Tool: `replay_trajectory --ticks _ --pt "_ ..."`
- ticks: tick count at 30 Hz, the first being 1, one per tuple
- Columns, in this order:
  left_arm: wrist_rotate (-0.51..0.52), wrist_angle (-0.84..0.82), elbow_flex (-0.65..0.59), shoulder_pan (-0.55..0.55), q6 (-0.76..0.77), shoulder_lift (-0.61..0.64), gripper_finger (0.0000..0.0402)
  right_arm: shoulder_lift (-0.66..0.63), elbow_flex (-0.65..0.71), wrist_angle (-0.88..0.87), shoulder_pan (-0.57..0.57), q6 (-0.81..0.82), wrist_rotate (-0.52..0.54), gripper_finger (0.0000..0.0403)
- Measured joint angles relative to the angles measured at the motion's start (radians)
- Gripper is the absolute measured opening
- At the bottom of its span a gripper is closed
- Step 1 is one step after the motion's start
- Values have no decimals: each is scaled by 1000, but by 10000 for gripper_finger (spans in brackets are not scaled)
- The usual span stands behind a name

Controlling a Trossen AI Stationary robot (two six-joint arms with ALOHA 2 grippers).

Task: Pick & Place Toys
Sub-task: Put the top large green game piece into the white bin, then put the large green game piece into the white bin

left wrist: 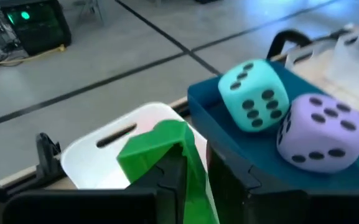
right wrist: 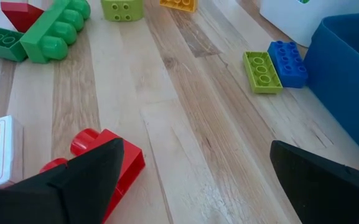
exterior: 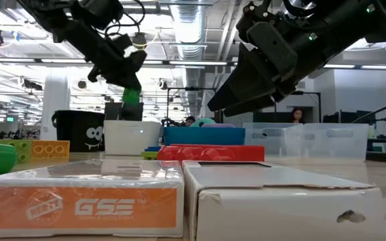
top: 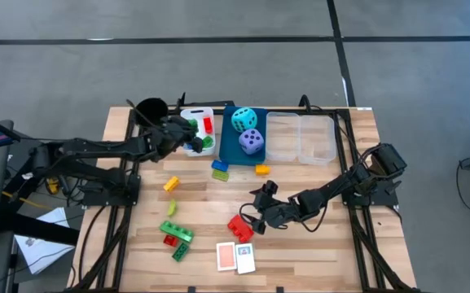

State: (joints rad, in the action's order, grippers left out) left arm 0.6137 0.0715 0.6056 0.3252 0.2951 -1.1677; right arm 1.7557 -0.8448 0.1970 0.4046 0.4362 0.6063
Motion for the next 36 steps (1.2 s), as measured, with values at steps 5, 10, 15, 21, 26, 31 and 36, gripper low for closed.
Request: replay_trajectory --ticks 5,10,15,21,26,31,36 --pt "-37 0 0 0 -25 -65 74 0 0 0 0 0 -1 397" --pt "-106 3 0 0 -32 -100 107 0 0 -1 0 0 -1 397" --pt "-129 6 0 0 -26 -97 149 0 0 -1 0 0 -4 397" --pt "-241 11 0 0 -27 -58 188 0 0 -1 0 0 -4 397" --pt "-505 10 0 -27 -24 -27 202 0 0 -1 0 0 -4 397" --pt "-667 4 0 -122 48 -28 208 0 0 1 0 0 -4 397" --pt "-669 -85 0 -262 131 -28 210 0 0 2 1 0 -4 397"
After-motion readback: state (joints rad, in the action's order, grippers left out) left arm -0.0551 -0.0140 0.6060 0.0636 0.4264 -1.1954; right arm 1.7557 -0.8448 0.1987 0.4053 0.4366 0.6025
